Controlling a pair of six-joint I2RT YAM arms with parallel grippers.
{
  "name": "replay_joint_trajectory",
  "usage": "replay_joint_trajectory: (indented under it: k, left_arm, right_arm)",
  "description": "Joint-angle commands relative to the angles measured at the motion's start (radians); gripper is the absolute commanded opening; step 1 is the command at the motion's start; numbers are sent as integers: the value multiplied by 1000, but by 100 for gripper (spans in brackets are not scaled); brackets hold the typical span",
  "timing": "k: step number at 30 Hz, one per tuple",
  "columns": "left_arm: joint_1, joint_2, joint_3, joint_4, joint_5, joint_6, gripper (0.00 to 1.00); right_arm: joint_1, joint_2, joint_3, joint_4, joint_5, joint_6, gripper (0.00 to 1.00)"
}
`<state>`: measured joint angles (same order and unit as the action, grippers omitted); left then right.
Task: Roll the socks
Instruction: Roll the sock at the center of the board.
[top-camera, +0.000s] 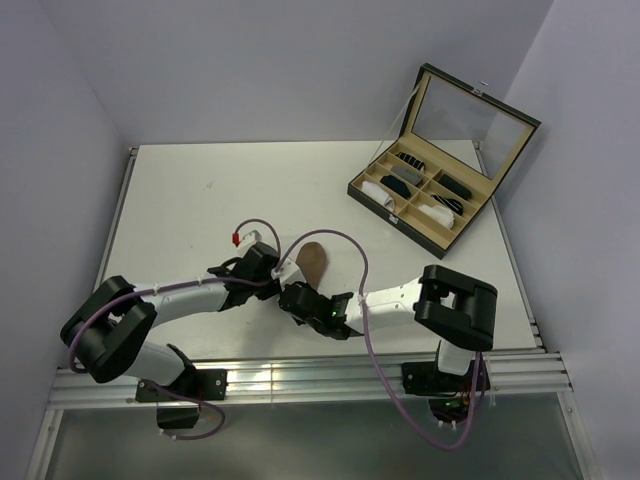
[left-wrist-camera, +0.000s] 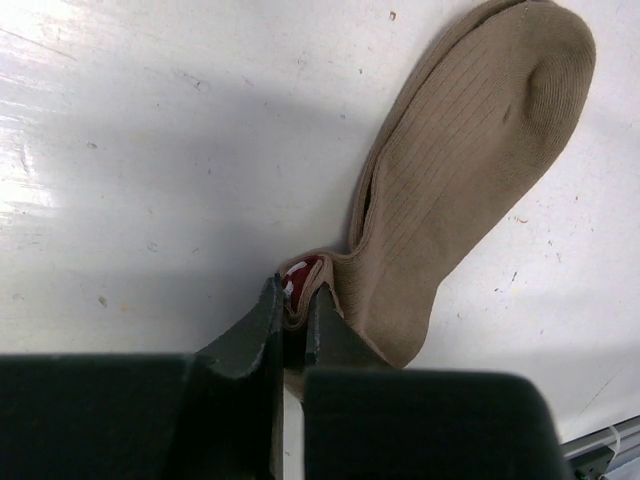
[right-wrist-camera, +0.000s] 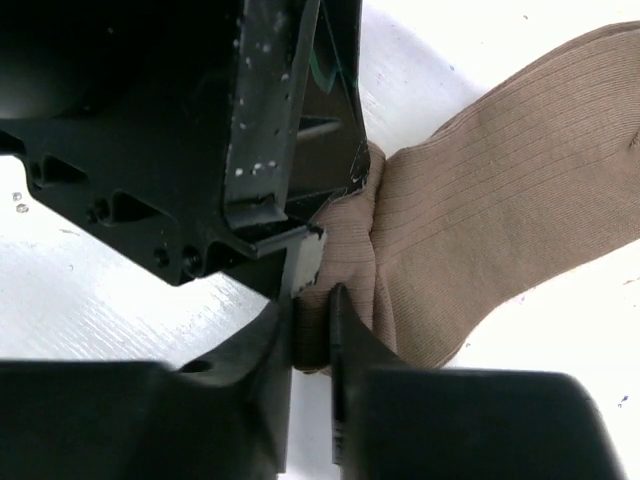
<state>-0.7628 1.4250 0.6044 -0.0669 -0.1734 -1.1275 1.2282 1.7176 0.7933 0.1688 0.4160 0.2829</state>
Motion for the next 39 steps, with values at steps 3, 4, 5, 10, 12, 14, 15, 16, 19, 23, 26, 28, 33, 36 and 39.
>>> replay_joint_trajectory:
  k: [3,4,5,10,12,14,15,16,19,23,26,28,33,36,39]
  left_arm:
    - [-33,2,21,-4,-11,31,21]
    - [-33,-8,20,-5,-20,29,25]
    - [-33,-23,18,-10,-26,28,29]
    - [-29,-86,8,-30,-69,12,55]
    - [-27,-124,-2,-43,-93,3,64]
    - [-24,-162,-9,-56,-110,-18,66]
    - [-23,-176,-18,-59,-123,-32,68]
    - [-23,-190,-26,-59,-129,-40,69]
    - [-23,-238,-58,-41,-136,-60,72]
    - [-23,-247,-86,-4,-104,-66,72]
    - [-24,-216,-98,32,-68,-66,70]
    - [-24,-193,-103,52,-51,-71,69]
    - [-26,-150,-104,98,-47,-75,67]
    - [-24,-124,-98,110,-54,-78,65]
    - [-24,-91,-92,116,-55,-83,62]
  right_arm:
    - [-13,48,17,-111,-101,-13,0]
    - [-31,36,1,-98,-139,-4,0]
    - [-44,5,-6,-88,-164,-1,0]
    - [-147,-72,-68,7,-374,57,0]
    - [-208,-82,-86,49,-512,82,0]
    - [-249,-82,-112,112,-590,120,0]
    - [-281,-79,-121,133,-652,143,0]
    - [-297,-75,-134,150,-686,156,0]
    - [-361,-43,-160,256,-827,211,0]
    - [-450,20,-198,408,-1011,309,0]
    - [-510,88,-210,520,-1128,398,0]
    - [-541,121,-219,605,-1186,464,0]
    - [-576,211,-226,709,-1238,564,0]
    - [-590,237,-229,736,-1250,585,0]
    - [-602,252,-230,745,-1252,598,0]
